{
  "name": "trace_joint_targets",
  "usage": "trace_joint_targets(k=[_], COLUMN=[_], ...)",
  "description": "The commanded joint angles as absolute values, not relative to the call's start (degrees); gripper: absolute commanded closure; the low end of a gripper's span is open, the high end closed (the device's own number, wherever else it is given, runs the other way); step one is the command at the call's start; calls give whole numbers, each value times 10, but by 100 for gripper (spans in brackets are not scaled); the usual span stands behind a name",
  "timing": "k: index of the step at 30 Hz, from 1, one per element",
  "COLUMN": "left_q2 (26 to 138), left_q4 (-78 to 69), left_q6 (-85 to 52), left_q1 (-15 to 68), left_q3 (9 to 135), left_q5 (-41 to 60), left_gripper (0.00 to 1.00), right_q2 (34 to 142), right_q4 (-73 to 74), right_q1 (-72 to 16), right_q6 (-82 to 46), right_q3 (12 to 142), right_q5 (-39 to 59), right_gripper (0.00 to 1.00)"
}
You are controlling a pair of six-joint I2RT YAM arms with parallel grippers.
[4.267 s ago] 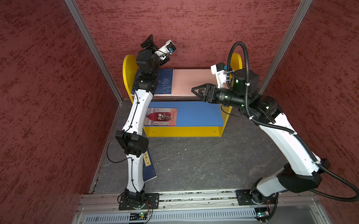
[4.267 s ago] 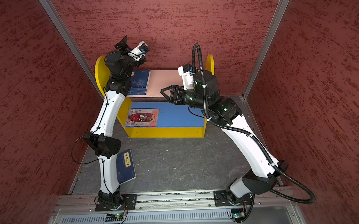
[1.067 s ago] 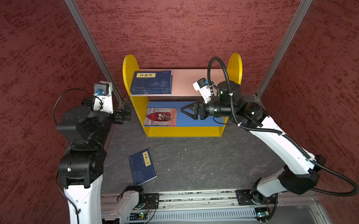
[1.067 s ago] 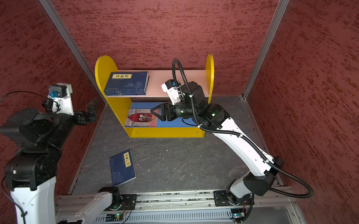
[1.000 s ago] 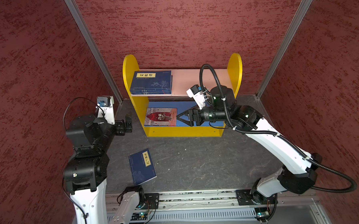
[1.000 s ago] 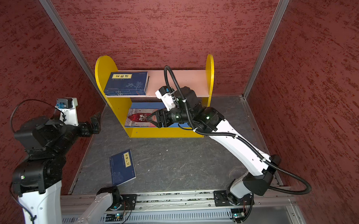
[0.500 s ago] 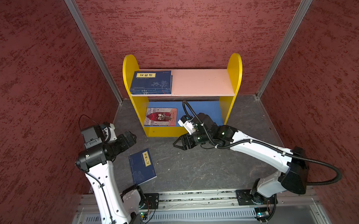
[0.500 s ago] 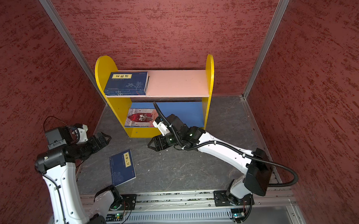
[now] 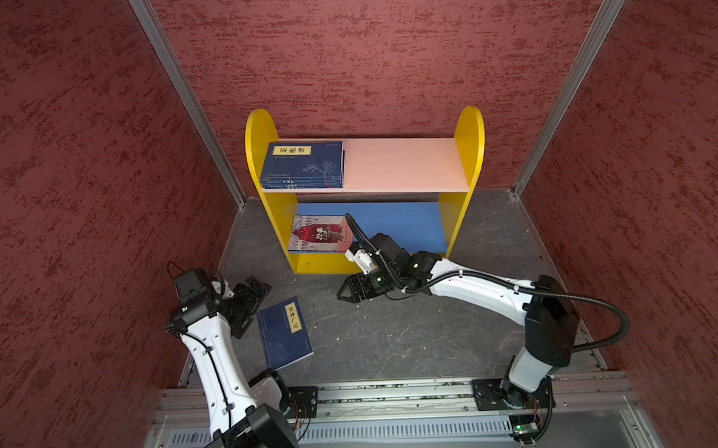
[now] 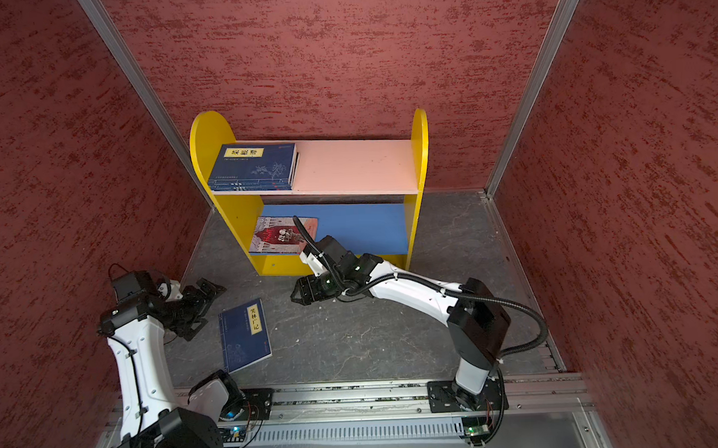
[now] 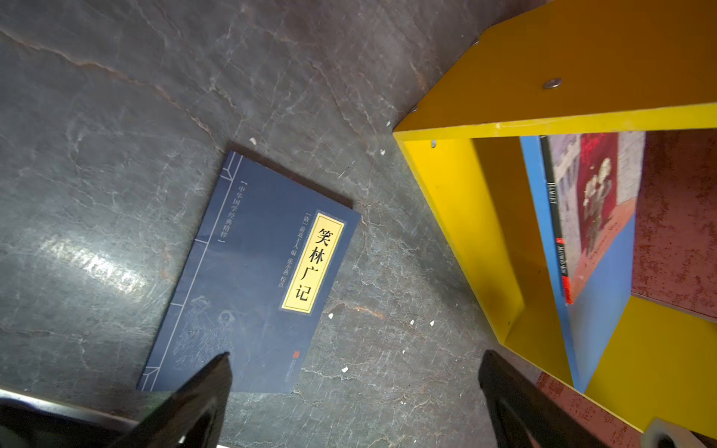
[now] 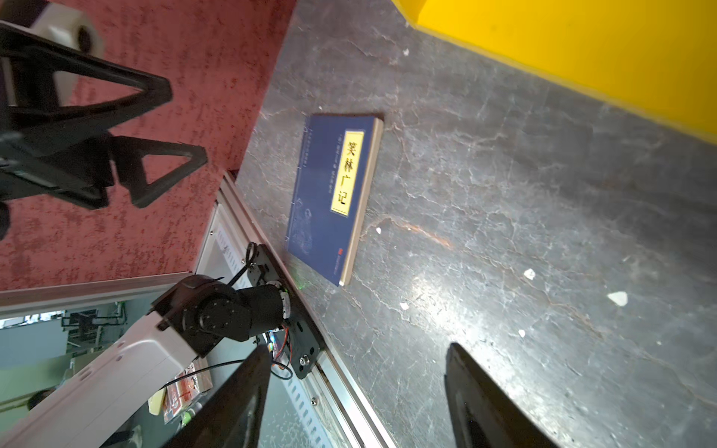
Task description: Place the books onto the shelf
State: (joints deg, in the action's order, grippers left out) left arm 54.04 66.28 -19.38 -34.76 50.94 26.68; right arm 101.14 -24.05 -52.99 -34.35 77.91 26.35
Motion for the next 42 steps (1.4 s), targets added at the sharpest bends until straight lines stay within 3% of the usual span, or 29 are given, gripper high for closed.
trace_joint_targets(k=[1,3,8,21,24,31,42], left_q2=[549,563,605,656,681,748,619], left_q4=[633,606,529,571,549,657,660], left_q6=[-244,-262,-242,-198,-132,79,312], left_q1=[-352,-344,-332,-370,-366,-369,-341], left_q3=[499,505,488,549,594,704,580], left_q5=[244,255,174,182,185,199,200], left_gripper=[1,0,1,1,1,1,0], right_q2=[1026,1040,1076,1183,1207,1250,1321], right_q4=[-191,-189,-192,-160,-165,-160,-173], right_q1=[-532,-533,-533,-569,-578,-589,-609], right_q6=[-375,-381,-380,-354,-350,-347,-352], right_q3=[795,800,821,883,899,934,992], right_q5=[303,310,317,321,315,317,339], right_gripper=[27,27,27,34,37,40,49])
